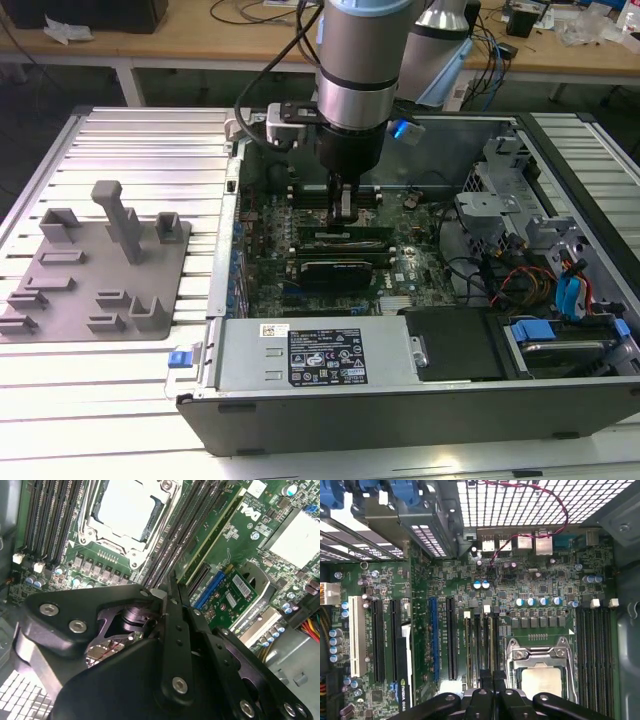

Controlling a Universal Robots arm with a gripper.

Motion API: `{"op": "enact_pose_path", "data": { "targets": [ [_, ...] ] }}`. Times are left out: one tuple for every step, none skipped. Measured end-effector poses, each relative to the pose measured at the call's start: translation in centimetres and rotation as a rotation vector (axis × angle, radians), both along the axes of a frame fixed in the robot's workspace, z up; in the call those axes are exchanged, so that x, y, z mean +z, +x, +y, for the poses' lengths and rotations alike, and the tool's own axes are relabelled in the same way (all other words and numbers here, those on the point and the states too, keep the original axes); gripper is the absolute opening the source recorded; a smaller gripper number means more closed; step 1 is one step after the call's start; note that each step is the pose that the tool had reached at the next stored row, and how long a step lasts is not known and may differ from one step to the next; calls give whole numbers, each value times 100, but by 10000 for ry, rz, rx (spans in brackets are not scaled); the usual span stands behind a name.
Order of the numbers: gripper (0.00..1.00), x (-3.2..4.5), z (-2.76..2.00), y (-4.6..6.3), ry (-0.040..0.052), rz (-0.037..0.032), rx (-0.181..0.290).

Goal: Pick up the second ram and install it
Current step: 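Insert the second ram into the second slot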

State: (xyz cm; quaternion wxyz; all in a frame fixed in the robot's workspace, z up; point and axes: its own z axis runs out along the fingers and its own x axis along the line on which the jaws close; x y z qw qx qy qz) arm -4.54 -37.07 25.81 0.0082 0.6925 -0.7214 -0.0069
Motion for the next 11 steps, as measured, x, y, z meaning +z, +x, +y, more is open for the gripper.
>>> {"op": "enact_pose_path", "data": {
  "targets": [
    [9, -6, 0, 0, -2, 1, 1],
    [9, -8, 0, -1, -2, 1, 0],
    [9, -11, 0, -1, 3, -1, 0],
    [9, -14, 0, 0, 4, -1, 0],
    [9, -15, 0, -1, 3, 0, 0],
    [9, -24, 0, -1, 5, -1, 0],
    [9, -37, 0, -1, 4, -3, 0],
    [9, -58, 0, -5, 4, -28, -2],
    [9, -70, 0, -9, 3, -64, -1],
    [9, -80, 0, -12, 3, -100, 1],
    [9, -87, 0, -14, 3, -129, 2]
  ]
}}
